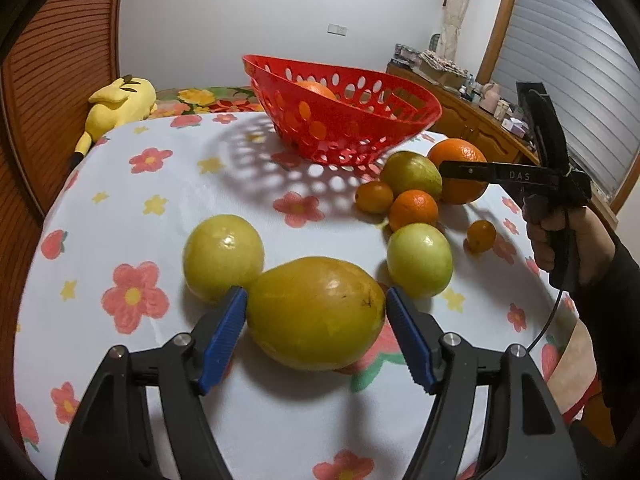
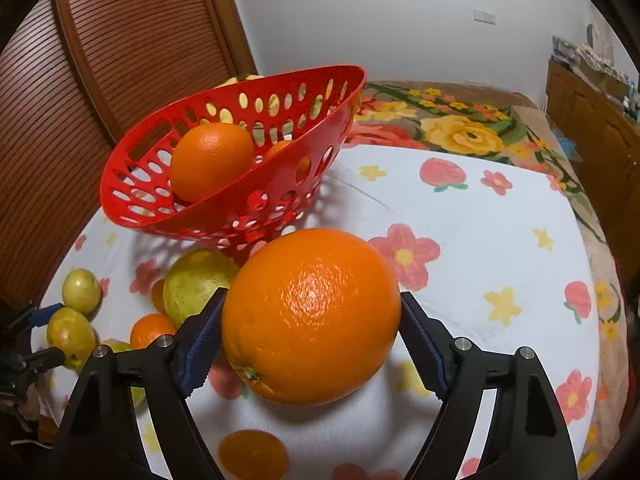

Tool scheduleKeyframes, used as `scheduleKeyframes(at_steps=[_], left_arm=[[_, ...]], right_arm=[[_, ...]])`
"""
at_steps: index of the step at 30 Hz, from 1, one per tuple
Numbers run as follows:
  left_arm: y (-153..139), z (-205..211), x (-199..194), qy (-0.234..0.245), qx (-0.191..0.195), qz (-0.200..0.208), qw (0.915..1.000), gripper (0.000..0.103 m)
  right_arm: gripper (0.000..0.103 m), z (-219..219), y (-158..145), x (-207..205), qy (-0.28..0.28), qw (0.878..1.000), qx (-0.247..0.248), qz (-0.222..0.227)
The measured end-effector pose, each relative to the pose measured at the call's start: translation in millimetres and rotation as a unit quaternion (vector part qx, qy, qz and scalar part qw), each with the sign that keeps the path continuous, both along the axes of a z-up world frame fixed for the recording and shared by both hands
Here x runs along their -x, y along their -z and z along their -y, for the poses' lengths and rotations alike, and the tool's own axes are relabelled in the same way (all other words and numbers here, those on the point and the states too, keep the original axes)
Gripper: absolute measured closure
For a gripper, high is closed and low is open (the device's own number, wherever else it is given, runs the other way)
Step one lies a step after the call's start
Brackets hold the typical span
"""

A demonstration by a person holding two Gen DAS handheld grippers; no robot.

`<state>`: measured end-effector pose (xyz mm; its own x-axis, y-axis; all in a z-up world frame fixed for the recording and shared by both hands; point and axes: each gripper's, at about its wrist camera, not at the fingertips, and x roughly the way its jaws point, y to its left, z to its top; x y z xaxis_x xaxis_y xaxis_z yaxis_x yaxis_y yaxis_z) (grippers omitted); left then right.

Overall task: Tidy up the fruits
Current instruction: 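Grasp a large pomelo with the left tool while the right tool grasps a large orange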

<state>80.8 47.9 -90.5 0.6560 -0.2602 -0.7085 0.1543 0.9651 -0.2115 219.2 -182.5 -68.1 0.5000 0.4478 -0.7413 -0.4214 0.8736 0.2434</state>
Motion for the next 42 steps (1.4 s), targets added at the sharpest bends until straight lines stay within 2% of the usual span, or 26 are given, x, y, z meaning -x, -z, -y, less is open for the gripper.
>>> scheduleKeyframes(at_steps=[14, 19, 22, 42], left_arm=[[10, 4, -8, -0.001, 0.008, -0.004, 1.0000, 0.030], [9, 9, -8, 0.008, -0.008, 0.003, 0.9999, 0.033], [8, 7, -10, 0.008, 0.004, -0.001, 1.0000, 0.033], [-42, 20, -26, 0.018, 0.009, 0.059, 0.9981, 0.033]], right_arm=[[0.020, 18, -4, 27, 0.009, 1.000, 0.007, 0.021], [0.020, 19, 2, 30, 0.011, 1.000, 0.017, 0.021], [0.019, 20, 2, 30, 0.011, 1.000, 0.015, 0.022], [0.019, 14, 6, 24, -0.002, 1.000, 0.016, 0.018]])
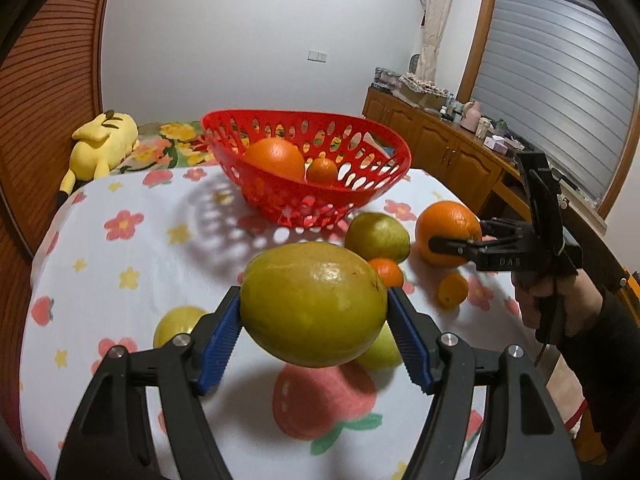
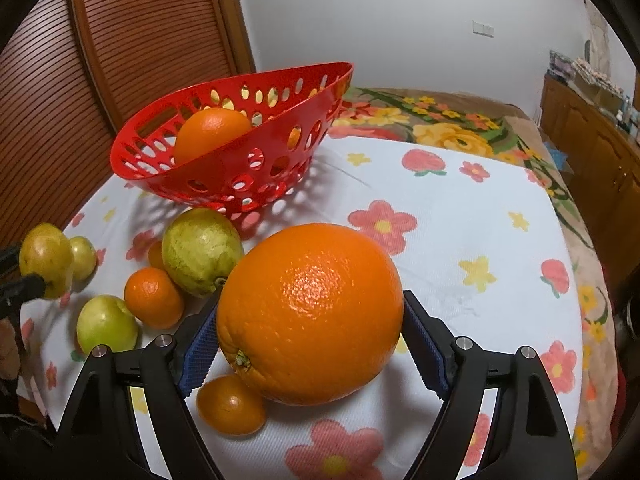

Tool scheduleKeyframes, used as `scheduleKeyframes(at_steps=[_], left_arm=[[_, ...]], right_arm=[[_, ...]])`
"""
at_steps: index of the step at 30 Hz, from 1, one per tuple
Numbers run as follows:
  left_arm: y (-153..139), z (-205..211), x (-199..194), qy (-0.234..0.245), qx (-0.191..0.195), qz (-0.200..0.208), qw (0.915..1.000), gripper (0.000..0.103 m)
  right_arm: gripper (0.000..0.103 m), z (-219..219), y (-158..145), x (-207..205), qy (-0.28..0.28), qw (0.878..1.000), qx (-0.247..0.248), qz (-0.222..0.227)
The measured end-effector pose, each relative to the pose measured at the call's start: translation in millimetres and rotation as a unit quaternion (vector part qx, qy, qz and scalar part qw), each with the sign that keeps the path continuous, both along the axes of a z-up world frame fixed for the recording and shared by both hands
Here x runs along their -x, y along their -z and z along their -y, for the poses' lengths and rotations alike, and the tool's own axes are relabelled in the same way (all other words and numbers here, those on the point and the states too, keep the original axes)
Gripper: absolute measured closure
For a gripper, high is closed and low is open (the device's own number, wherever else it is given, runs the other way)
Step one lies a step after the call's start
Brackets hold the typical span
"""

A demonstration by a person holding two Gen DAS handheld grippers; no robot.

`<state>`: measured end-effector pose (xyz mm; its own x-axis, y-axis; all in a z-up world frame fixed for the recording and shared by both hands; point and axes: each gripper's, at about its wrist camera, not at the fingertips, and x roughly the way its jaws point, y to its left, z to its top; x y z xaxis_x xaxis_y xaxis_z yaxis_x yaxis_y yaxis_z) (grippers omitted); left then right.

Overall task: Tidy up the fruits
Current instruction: 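Grasp a large pomelo with the left tool while the right tool grasps a large orange, then carry the pomelo and orange over the red basket with both tools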

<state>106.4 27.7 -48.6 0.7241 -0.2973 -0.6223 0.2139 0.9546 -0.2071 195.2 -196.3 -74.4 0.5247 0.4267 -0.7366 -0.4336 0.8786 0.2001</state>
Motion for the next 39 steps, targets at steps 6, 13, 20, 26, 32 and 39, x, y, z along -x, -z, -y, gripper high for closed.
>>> scheduleKeyframes(at_steps=[6, 13, 20, 26, 32, 39], left_arm=[[-9, 5, -11, -0.001, -0.004, 0.011, 0.9999, 0.033], [-17, 9, -18, 0.003, -0.006, 0.020, 0.9998, 0.033], [-28, 10, -21, 0.001, -0.009, 0.033, 0.9994, 0.033], [-37, 9, -22, 0.000, -0.011, 0.043, 0.9990, 0.033], [-42, 8, -23, -0.002, -0.013, 0.048, 0.9988, 0.033], [-43, 4, -27, -0.004, -0.013, 0.050, 0.9986, 0.033]], right_arm=[[0.020, 4, -2, 3, 0.005, 1.000, -0.005, 0.003], [0.020, 10, -21, 10, 0.002, 1.000, -0.014, 0.021], [0.020, 5, -50, 19, -0.014, 0.999, -0.018, 0.048], [0.020, -3, -70, 23, -0.029, 0.997, -0.020, 0.063], [0.020, -10, -83, 25, -0.042, 0.996, -0.020, 0.075], [0.020, -18, -93, 24, -0.050, 0.995, -0.016, 0.084]])
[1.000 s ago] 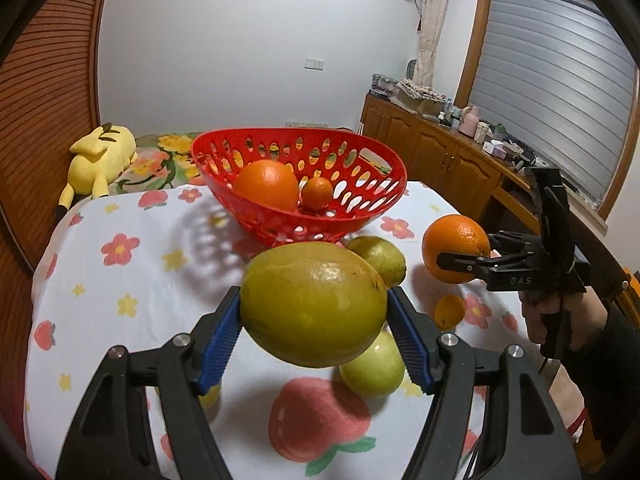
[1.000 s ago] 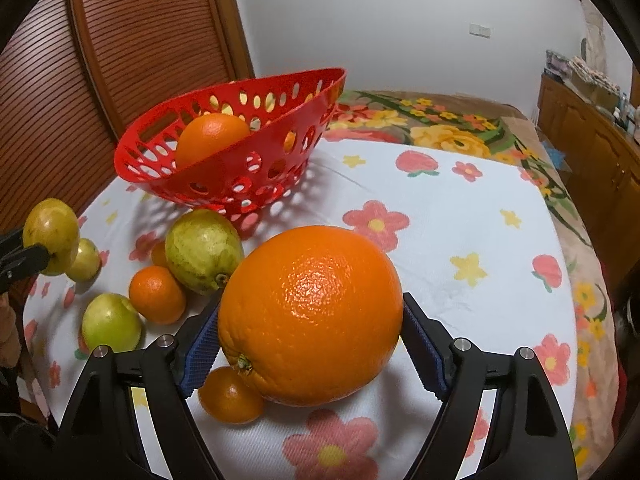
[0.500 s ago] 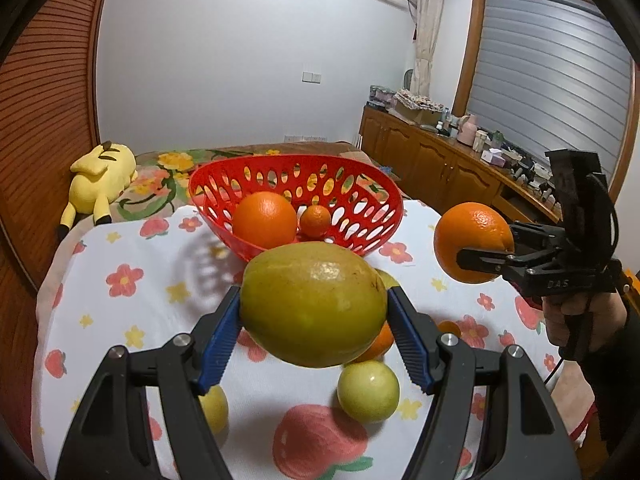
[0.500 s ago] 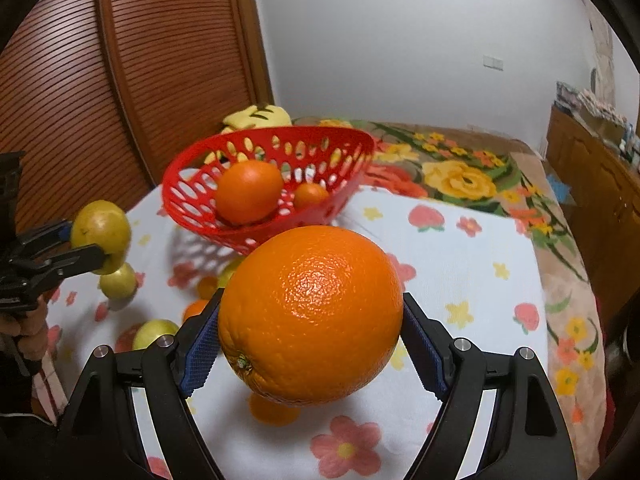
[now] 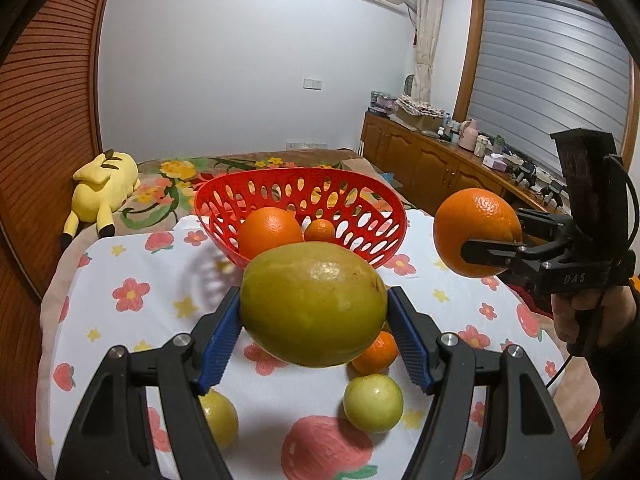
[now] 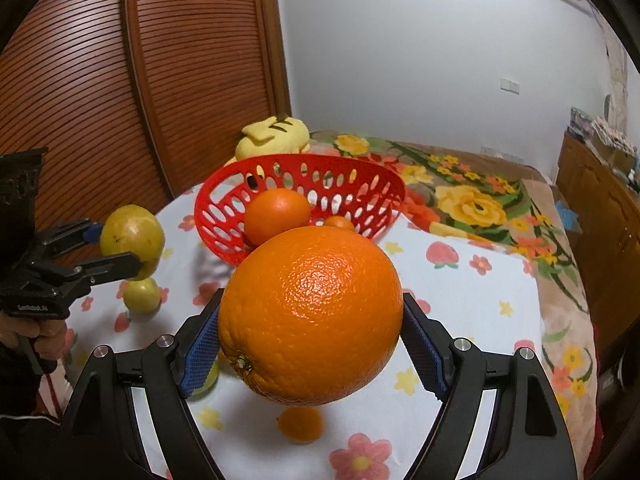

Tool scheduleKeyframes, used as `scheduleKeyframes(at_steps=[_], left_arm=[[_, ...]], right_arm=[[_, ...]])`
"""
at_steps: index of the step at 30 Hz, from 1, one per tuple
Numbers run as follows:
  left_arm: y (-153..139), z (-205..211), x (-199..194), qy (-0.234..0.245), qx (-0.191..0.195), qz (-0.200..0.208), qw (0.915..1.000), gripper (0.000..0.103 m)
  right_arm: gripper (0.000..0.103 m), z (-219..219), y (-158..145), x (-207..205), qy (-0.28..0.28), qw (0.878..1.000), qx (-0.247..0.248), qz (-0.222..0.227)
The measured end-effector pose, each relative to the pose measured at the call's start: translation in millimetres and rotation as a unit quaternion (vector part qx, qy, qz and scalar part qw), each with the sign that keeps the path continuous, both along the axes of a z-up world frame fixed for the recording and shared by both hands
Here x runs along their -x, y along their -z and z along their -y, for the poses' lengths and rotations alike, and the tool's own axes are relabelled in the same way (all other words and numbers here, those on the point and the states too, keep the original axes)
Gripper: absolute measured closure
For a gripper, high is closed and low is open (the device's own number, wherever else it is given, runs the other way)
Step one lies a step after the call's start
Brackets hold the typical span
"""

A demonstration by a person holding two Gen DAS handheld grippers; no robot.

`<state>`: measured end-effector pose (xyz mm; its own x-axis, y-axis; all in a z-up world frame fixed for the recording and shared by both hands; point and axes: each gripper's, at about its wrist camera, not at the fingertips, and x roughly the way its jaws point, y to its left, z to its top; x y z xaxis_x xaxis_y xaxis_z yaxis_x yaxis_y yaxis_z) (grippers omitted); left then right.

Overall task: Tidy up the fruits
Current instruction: 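Carry the pomelo and orange over the red basket with both tools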

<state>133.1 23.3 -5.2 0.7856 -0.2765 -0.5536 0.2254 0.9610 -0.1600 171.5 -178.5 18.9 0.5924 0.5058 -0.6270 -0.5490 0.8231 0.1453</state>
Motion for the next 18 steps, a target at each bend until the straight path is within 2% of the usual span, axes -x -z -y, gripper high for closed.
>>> scheduleKeyframes(at_steps=[12, 18], left_arm=[[-1, -9, -26, -0.001, 0.007, -0.004, 1.0000, 0.033], [-2, -15, -46, -0.006, 0.004, -0.007, 1.0000, 0.033]], right_arm=[[0.020, -21, -13, -33, -0.023, 1.000, 0.016, 0.008], [0.020, -39, -8, -59, -0.044, 0.998, 0.038, 0.002]])
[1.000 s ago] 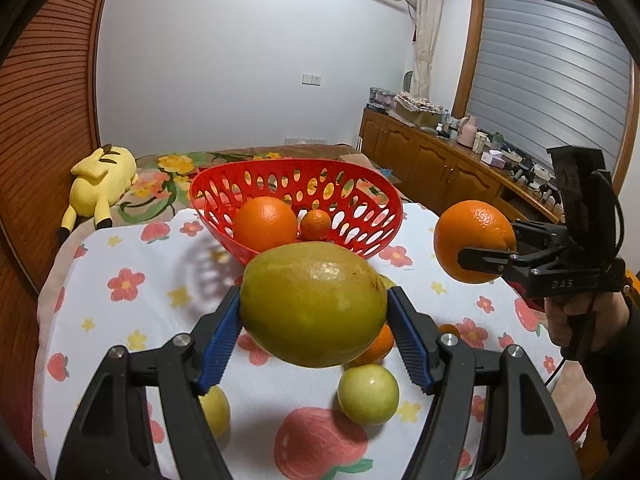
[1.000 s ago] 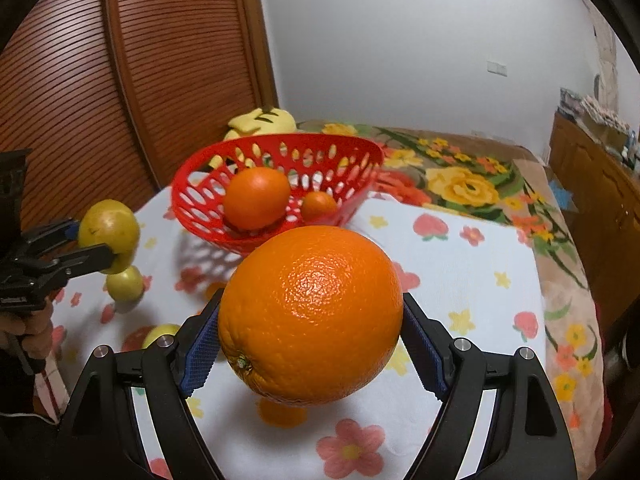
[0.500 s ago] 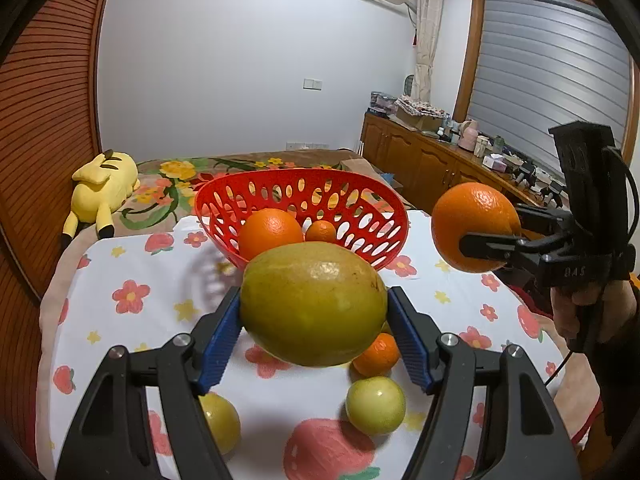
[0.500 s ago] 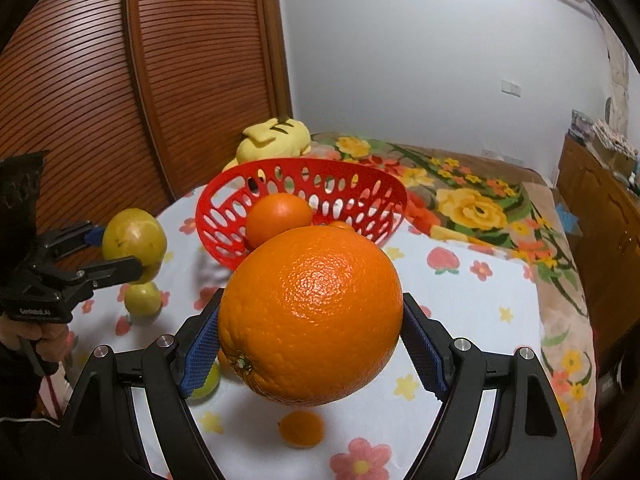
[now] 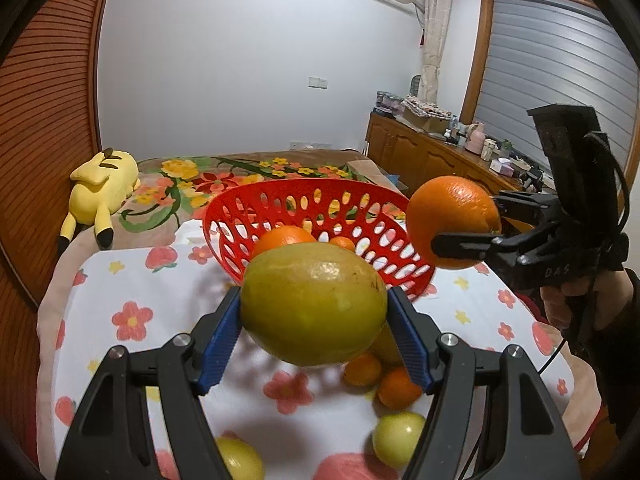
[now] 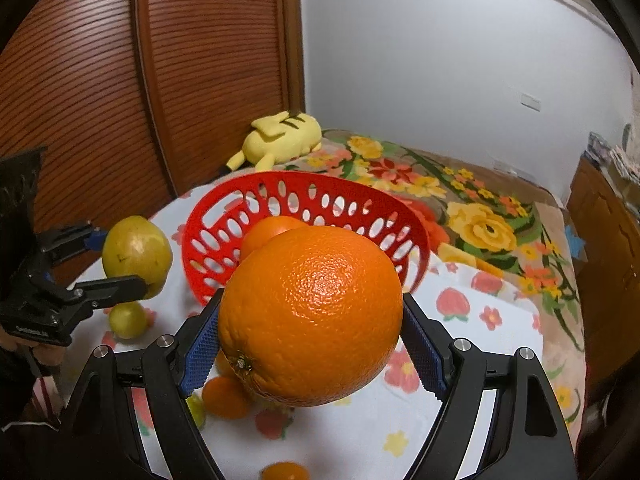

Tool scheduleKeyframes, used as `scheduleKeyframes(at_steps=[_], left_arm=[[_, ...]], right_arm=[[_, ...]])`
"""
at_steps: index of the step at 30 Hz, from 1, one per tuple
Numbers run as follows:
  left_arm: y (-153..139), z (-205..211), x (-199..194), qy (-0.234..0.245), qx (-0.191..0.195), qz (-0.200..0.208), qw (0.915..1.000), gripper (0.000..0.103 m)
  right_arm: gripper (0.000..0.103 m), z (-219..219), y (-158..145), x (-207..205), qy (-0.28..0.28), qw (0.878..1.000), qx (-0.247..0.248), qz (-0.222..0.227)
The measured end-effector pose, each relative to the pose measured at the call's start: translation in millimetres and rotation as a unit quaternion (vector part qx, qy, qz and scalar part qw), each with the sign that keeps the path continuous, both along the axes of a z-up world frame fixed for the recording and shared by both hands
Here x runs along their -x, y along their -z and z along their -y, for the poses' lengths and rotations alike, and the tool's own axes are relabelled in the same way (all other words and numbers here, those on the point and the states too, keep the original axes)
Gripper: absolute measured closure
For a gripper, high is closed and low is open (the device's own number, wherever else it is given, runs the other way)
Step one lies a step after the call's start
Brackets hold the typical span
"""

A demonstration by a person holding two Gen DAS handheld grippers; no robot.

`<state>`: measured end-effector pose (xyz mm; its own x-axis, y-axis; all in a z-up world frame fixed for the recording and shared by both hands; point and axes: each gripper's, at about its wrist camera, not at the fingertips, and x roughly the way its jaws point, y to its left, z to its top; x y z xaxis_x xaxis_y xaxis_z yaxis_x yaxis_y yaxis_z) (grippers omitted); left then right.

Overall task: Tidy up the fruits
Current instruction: 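Carry the pomelo and orange over the red basket with both tools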

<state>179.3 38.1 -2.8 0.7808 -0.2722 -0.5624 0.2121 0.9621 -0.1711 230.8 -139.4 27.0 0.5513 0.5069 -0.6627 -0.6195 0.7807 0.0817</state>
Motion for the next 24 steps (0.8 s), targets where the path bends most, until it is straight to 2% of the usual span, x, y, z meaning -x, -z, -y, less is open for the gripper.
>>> scheduleKeyframes(at_steps=[14, 24], left_arm=[[6, -10, -37, -0.002, 0.002, -0.013, 0.9999, 0.033], [9, -11, -45, 0.001, 0.001, -0.014, 0.9999, 0.033]], right_arm=[[0.020, -43, 38, -46, -0.058, 0.995, 0.077, -0.037], [0.019, -56, 53, -50, -0.084, 0.990, 0.093, -0.060]])
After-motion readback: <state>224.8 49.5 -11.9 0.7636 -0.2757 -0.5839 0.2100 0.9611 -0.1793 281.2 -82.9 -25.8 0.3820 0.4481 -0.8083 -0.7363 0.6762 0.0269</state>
